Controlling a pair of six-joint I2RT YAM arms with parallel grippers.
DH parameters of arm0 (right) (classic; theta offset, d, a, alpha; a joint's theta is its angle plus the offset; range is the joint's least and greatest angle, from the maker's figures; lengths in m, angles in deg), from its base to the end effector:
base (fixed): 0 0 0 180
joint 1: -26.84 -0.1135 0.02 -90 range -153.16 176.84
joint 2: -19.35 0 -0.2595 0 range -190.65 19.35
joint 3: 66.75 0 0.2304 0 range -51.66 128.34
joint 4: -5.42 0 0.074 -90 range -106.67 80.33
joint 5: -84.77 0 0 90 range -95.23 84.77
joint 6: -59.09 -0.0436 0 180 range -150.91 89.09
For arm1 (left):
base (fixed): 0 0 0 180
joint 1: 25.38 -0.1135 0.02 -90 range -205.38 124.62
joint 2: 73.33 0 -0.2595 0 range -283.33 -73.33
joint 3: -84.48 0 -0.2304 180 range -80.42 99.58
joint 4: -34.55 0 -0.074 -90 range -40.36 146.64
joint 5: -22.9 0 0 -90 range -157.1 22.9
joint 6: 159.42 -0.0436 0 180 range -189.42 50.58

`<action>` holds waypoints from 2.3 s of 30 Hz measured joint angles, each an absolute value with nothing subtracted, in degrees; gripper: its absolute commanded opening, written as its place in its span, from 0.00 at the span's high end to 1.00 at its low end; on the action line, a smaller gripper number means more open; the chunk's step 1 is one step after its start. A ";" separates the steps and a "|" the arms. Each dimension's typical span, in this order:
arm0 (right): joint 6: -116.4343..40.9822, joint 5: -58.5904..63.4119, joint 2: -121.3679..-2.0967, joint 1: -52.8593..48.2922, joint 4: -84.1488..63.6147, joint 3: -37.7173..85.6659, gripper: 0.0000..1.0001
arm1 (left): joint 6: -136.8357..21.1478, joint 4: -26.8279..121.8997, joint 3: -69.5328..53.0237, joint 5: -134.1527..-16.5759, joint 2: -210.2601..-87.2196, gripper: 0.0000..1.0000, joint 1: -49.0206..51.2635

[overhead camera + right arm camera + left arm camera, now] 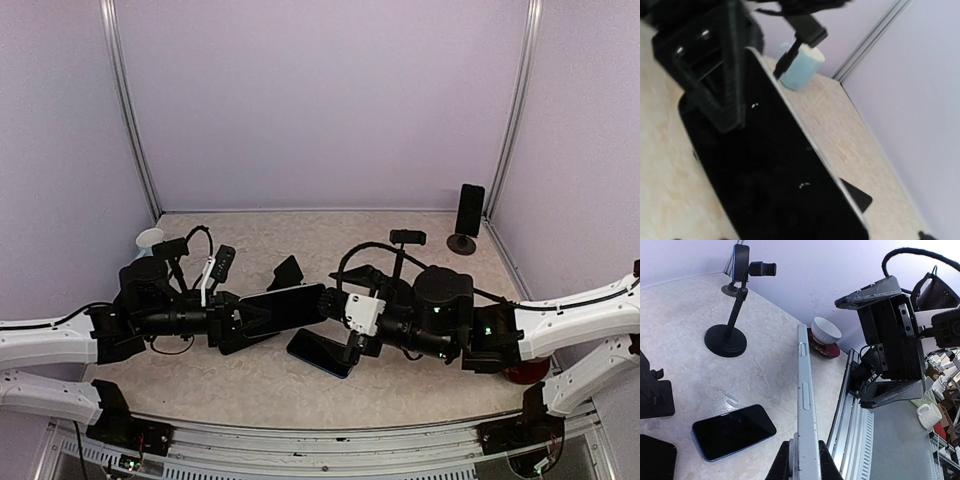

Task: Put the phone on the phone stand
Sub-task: Pass from the right arm to the left, then pass from the left arm to the right

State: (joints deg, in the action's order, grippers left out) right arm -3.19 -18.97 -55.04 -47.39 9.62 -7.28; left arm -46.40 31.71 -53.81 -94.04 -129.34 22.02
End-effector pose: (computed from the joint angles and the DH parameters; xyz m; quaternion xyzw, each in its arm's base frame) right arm 0.0880 0.2735 0.2825 -0.5459 0.5407 0.1654 0.6183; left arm 0.1268 -0.1671 0.2493 0.3031 0.7048 -0.5023 0.3990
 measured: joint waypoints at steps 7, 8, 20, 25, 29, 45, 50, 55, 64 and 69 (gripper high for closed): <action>-16.04 -10.36 -53.51 -42.15 9.42 -4.35 0.00 | -50.35 31.62 -56.00 -85.19 -122.24 1.00 26.11; -17.87 -8.63 -53.07 -40.73 9.51 -4.13 0.00 | -50.75 31.57 -56.33 -84.07 -121.43 1.00 26.65; -35.97 11.63 -52.11 -32.60 17.88 -5.27 0.01 | -52.32 22.33 -62.62 -75.92 -118.00 1.00 31.11; -38.16 14.28 -52.48 -32.01 19.04 -6.62 0.01 | -53.04 18.20 -62.58 -73.30 -118.89 1.00 31.24; -39.51 15.70 -52.48 -30.54 19.45 -6.78 0.01 | -53.22 15.71 -61.64 -71.31 -120.18 1.00 31.24; -46.44 22.10 -51.11 -26.54 31.93 -13.92 0.00 | -54.51 4.32 -58.25 -71.27 -127.68 1.00 31.94; -51.05 25.80 -52.20 -25.80 42.16 -14.65 0.03 | -54.20 -1.01 -58.67 -73.43 -132.10 1.00 32.12; -57.68 29.36 -57.80 -25.73 51.60 -13.79 0.08 | -53.11 -6.65 -58.69 -77.45 -135.88 1.00 32.53; -68.84 35.19 -67.22 -25.54 65.55 -10.62 0.17 | -50.66 -15.83 -58.67 -82.81 -141.14 1.00 33.52; -71.93 35.74 -68.72 -25.54 72.26 -10.62 0.22 | -50.09 -18.04 -58.64 -82.94 -143.20 1.00 34.32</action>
State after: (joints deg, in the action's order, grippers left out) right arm -71.93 35.74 -68.72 -25.54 72.26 -10.62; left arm -50.09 -18.04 -58.64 -82.94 -143.20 34.32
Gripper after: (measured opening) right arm 0.802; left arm 0.092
